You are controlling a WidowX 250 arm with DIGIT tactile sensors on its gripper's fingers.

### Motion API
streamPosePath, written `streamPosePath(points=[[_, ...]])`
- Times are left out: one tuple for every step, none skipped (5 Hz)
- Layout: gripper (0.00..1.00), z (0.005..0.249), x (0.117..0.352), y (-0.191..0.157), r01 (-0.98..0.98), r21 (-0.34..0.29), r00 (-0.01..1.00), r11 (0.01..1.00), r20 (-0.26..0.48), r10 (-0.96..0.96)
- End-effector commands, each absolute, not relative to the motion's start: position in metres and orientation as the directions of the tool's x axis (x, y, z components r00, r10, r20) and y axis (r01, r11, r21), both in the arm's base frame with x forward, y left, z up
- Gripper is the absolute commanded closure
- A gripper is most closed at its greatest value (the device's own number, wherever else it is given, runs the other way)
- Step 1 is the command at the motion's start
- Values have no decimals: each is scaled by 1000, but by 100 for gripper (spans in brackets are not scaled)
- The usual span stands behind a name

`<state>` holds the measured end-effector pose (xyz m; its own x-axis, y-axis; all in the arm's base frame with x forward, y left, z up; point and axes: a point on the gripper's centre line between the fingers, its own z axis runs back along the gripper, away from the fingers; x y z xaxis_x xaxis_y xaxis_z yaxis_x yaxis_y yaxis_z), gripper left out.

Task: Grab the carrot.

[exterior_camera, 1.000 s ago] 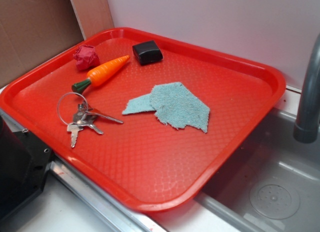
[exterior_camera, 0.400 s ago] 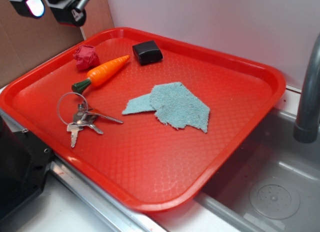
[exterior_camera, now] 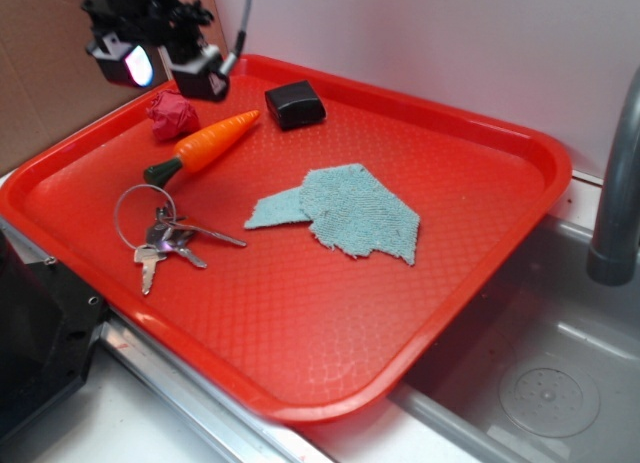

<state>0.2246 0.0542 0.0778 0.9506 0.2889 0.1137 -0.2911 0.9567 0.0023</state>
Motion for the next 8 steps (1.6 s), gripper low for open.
streamPosePath(points=[[0,44,253,70,-205,-5,976,979,74,205],[0,32,259,69,-157,-21,987,987,32,158],[100,31,264,69,-138,-24,990,990,19,138],[100,30,266,69,-144,-9,989,990,16,144],[100,31,266,70,-159,-7,987,987,10,159],[100,39,265,67,-152,0,988,988,-21,151],[100,65,262,59,-184,-1,983,983,-21,184],[100,103,258,41,-205,-25,978,978,-28,205]])
